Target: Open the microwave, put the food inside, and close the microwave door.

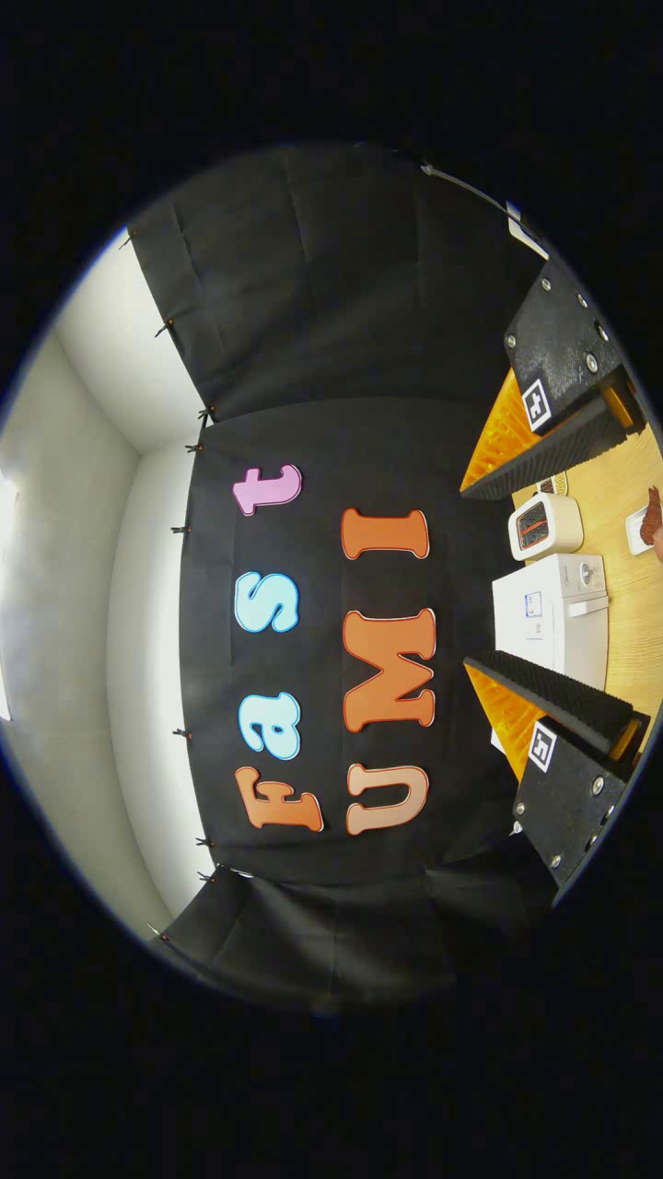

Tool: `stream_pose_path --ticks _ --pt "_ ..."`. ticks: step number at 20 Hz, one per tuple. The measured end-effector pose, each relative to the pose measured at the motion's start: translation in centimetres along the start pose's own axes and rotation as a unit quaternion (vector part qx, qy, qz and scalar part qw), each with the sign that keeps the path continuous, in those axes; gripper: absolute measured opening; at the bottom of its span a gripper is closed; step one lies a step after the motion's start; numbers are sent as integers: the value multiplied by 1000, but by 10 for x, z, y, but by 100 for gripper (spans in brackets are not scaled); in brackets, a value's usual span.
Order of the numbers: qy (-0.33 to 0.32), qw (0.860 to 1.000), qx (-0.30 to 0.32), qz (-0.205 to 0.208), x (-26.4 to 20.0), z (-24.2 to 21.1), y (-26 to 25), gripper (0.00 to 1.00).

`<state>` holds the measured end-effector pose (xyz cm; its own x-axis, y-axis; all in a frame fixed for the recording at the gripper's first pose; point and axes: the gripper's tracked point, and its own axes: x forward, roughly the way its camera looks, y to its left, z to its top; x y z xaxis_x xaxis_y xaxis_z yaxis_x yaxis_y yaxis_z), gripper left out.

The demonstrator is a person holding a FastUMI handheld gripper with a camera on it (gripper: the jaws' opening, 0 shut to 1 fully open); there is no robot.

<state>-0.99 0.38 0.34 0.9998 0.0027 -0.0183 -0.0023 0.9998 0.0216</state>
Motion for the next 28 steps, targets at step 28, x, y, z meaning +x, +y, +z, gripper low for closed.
stream_pose_path --ticks 28 --pt "215 972 -22 91 108 -333 56 99"
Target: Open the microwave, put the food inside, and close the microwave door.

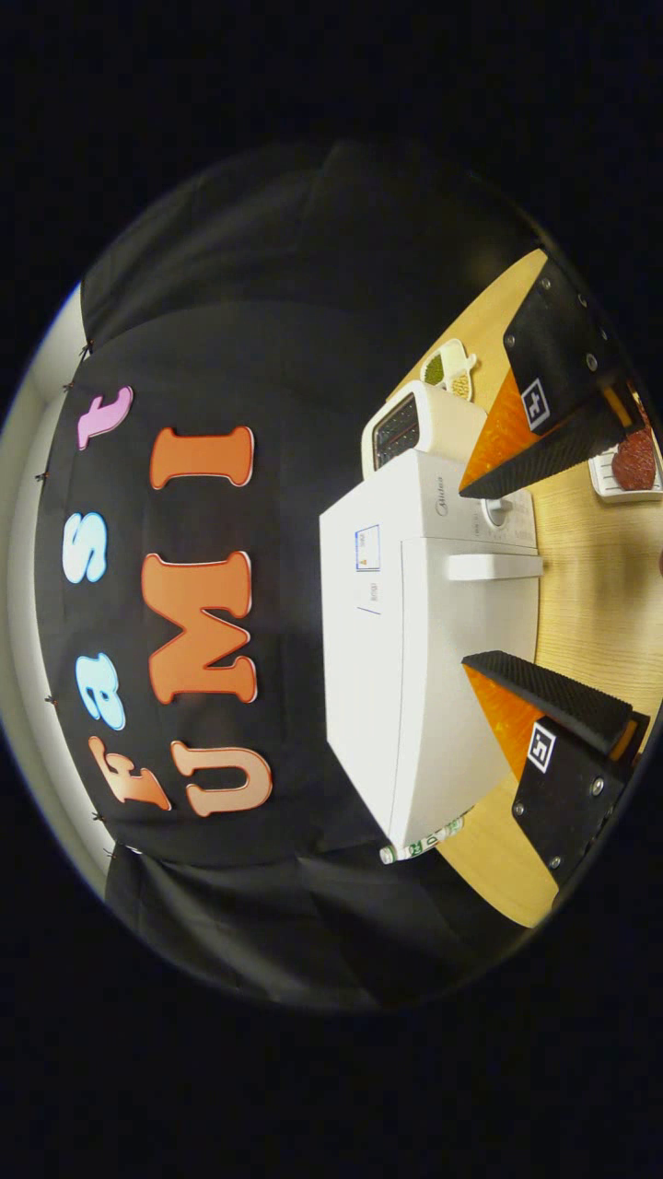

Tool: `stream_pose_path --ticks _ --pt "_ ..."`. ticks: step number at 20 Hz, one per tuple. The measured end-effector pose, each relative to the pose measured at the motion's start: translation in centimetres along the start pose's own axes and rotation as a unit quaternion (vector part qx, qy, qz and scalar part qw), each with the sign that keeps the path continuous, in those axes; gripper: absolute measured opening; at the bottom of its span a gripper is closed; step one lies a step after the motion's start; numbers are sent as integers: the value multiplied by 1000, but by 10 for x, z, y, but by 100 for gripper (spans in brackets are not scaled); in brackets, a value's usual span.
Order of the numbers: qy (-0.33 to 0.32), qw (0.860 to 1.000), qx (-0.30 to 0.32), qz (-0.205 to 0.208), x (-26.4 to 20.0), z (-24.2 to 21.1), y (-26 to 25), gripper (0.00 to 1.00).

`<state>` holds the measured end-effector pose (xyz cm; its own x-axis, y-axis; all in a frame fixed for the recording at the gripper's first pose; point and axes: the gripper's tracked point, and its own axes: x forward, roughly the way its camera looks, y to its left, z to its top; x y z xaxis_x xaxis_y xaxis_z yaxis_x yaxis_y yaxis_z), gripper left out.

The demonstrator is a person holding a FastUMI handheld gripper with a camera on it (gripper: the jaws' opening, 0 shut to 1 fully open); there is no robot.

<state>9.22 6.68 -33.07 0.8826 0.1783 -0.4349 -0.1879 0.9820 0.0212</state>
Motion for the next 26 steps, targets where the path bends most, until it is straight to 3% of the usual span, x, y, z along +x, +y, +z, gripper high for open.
stream_pose_path --ticks 7,11,15,16,18,21,26 --pt "53 998 19 -4 60 -55 -11 98" --pt "66 997 32 9 81 -63 -10 78" --pt "84 996 33 22 86 -72 -5 47" --pt "75 997 26 24 88 -70 -4 33" --pt "65 998 -8 20 84 -69 -4 22" --pt "58 998 -2 6 82 -68 -5 12" --pt "51 999 -14 -7 59 -78 -3 7"
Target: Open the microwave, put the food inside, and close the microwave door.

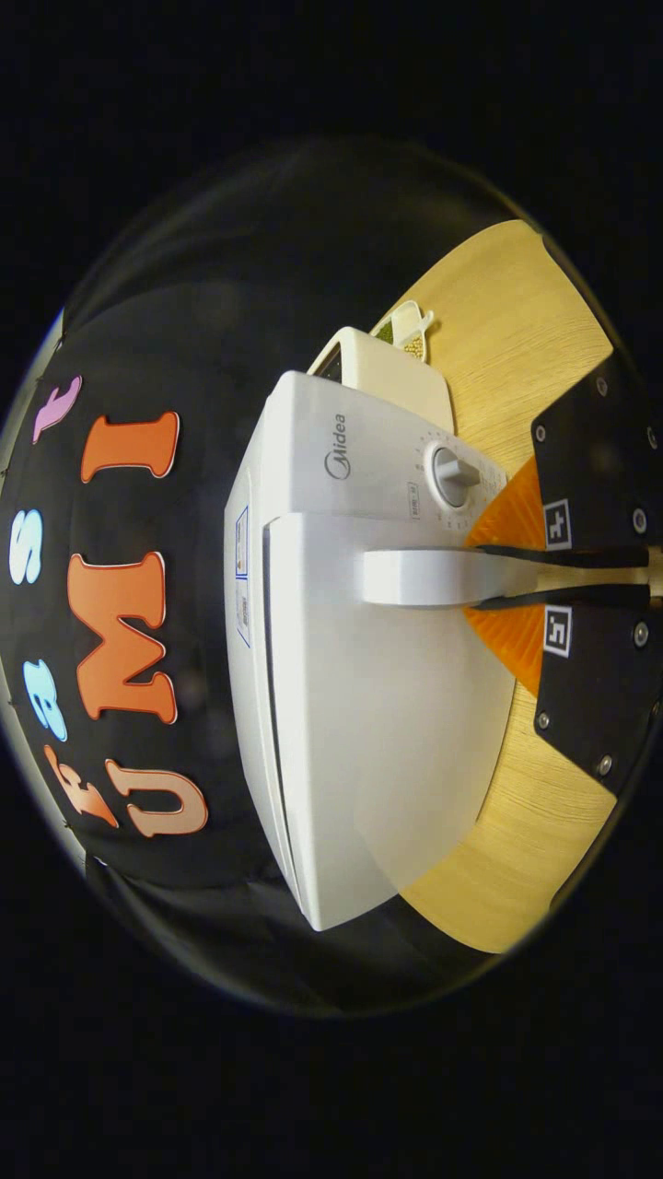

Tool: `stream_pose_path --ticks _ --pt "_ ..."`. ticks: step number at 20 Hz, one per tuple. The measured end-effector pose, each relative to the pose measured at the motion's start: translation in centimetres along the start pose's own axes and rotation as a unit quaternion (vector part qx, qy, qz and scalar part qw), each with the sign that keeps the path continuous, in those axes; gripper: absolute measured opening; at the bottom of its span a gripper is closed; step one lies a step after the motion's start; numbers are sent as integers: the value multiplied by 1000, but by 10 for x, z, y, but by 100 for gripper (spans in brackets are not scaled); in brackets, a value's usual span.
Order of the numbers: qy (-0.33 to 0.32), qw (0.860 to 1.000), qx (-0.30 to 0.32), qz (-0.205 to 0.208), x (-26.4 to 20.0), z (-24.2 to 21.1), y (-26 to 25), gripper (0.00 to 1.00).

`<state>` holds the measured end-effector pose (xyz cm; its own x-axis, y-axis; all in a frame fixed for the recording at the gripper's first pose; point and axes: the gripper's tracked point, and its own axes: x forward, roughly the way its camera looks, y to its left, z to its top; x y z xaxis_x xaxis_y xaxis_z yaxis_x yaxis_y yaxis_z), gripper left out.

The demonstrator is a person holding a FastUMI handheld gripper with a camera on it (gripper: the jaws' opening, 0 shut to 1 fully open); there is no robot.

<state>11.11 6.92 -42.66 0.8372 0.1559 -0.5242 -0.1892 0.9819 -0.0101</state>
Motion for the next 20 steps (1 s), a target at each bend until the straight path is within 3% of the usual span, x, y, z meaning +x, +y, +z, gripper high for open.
stream_pose_path --ticks 9,20 --pt "30 999 6 -26 -88 -37 34 7" --pt "77 997 -2 28 -175 -77 123 12"
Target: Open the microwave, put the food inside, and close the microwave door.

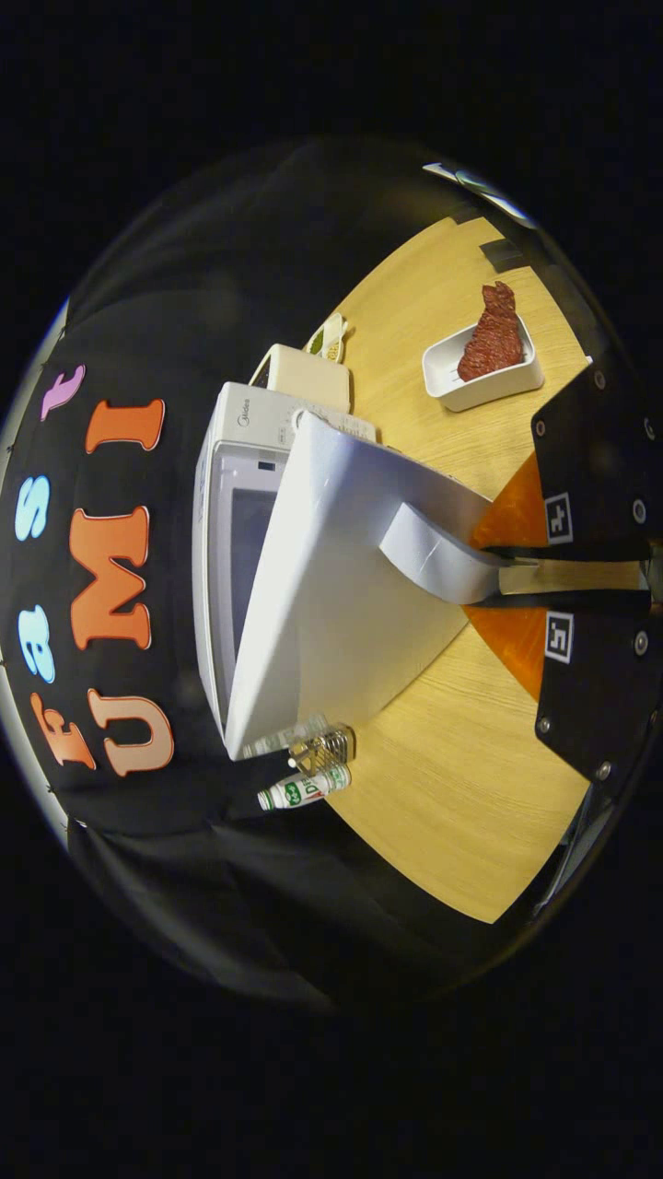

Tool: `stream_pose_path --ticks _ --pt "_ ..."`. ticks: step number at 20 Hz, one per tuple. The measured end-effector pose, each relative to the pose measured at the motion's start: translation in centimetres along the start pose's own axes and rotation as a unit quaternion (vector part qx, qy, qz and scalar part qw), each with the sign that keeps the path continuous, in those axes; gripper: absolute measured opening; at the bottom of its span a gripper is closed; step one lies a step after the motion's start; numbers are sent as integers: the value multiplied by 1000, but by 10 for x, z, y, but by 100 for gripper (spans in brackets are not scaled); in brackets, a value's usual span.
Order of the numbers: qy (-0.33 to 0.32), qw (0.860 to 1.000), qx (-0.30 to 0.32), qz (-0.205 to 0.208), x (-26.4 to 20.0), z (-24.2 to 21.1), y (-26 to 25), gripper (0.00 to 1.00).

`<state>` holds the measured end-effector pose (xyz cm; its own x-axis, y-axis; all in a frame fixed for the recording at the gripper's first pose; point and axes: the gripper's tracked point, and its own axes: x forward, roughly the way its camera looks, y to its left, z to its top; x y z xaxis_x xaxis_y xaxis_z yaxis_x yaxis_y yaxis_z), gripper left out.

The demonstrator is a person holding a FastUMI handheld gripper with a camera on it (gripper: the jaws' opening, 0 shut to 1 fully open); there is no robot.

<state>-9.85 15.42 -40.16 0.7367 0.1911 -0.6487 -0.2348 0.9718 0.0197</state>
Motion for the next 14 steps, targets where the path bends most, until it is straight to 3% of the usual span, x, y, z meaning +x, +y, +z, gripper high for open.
stream_pose_path --ticks 7,11,14 --pt "45 994 -19 96 -57 -28 104 18" --pt "58 981 -36 181 -99 -29 157 36" --pt "36 970 -44 236 -131 -5 180 60"
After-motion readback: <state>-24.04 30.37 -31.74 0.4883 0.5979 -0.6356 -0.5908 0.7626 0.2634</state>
